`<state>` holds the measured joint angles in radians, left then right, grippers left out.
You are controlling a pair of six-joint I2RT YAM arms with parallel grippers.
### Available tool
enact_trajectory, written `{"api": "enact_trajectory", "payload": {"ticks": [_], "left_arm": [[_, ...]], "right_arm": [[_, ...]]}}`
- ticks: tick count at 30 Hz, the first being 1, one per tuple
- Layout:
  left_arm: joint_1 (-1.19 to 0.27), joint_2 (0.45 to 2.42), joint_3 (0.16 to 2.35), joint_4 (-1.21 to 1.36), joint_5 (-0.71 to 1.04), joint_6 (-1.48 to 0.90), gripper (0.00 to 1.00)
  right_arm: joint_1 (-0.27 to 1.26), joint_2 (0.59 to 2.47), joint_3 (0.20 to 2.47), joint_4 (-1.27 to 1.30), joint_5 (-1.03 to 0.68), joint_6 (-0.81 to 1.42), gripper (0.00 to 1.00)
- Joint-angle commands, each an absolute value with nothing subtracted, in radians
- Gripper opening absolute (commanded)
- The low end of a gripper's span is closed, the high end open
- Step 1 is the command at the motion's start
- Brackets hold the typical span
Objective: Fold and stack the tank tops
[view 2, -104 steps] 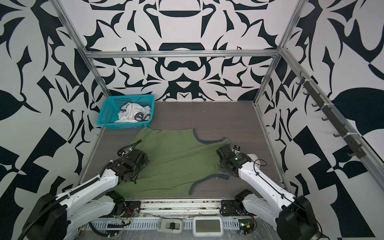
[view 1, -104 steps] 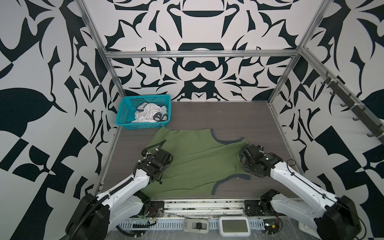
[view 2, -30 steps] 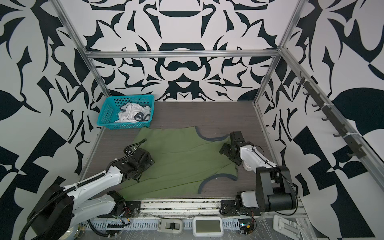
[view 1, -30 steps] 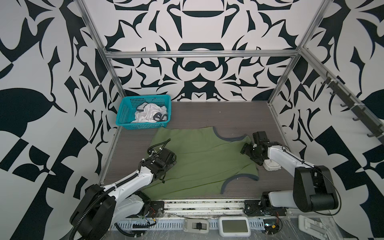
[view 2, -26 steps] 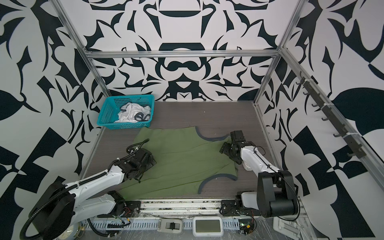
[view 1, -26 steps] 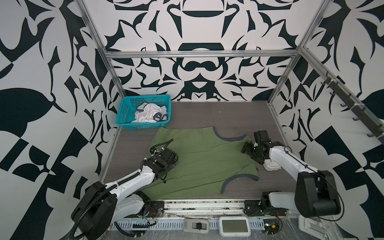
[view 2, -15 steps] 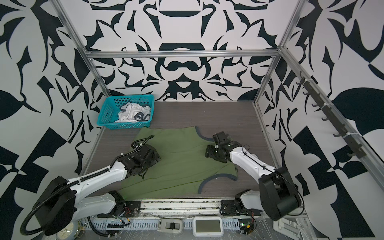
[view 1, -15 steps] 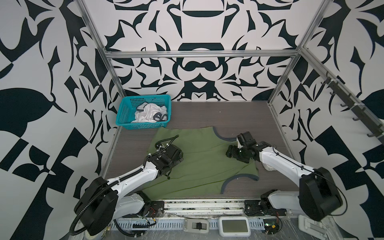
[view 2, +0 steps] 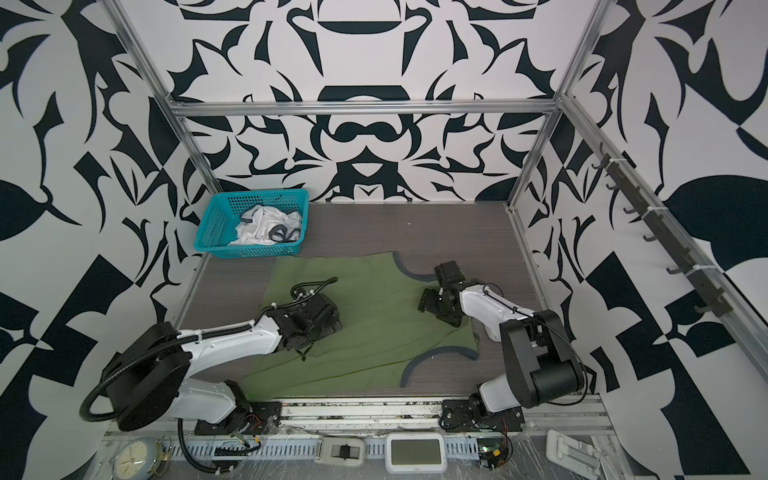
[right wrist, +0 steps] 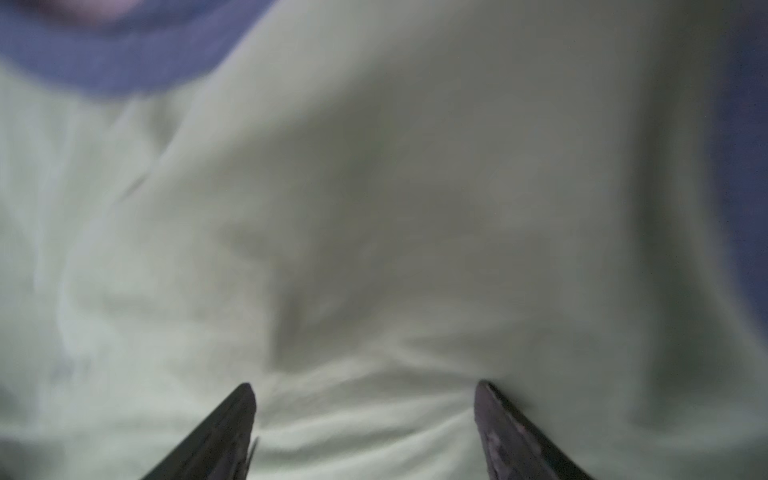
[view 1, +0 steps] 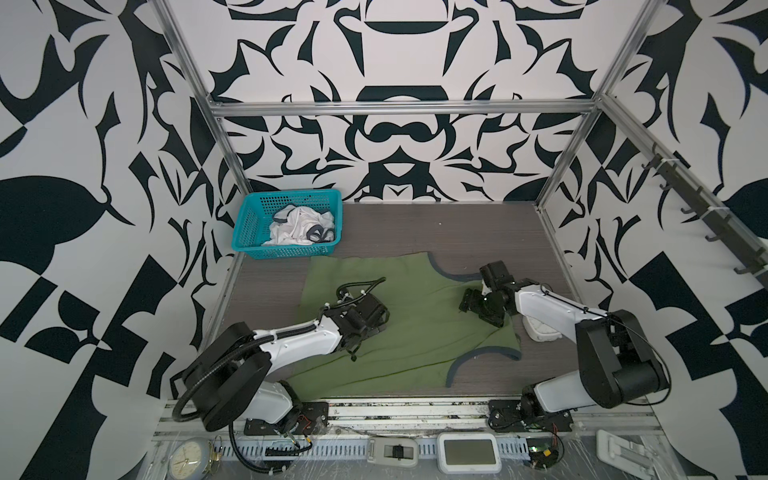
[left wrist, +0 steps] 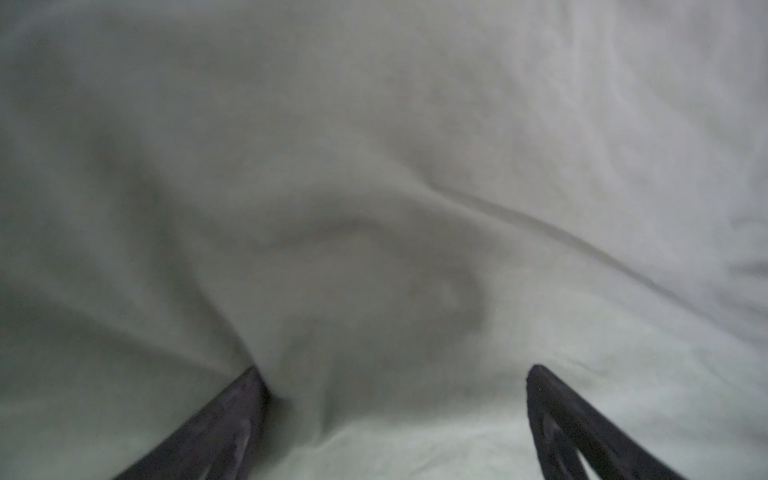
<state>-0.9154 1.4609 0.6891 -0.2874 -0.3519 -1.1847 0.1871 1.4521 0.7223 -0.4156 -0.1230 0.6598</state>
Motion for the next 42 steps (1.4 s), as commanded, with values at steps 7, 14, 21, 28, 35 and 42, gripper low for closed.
{"api": "enact_trajectory", "payload": {"ticks": [7, 14, 21, 28, 35, 42], "left_arm": [[-0.986, 1.546, 0.869, -0.308, -0.341, -1.122, 1.00], [-0.759, 1.365, 0.884, -0.498, -0.465, -1.017, 0.99], [-0.463, 1.288, 0.799, -0.329, -0.373, -0.878, 0.93], [-0.294, 1.402, 0.729, -0.012, -0.237, -0.798, 0.75], [-0.237, 1.574, 0.756, 0.124, -0.120, -0.792, 0.60], [-0.245, 1.627, 0.757, 0.091, -0.082, -0.822, 0.51]], "right_arm": [[0.093, 1.379, 0.744, -0.488, -0.120, 0.591, 0.84], [0.167, 1.376, 0.892, -0.493, -0.189, 0.534, 0.80], [0.244, 1.505, 1.047, -0.426, -0.209, 0.522, 0.75], [0.283, 1.684, 1.190, -0.391, -0.217, 0.504, 0.70], [0.301, 1.797, 1.274, -0.389, -0.216, 0.476, 0.68], [0.347, 1.876, 1.320, -0.396, -0.221, 0.441, 0.67]]}}
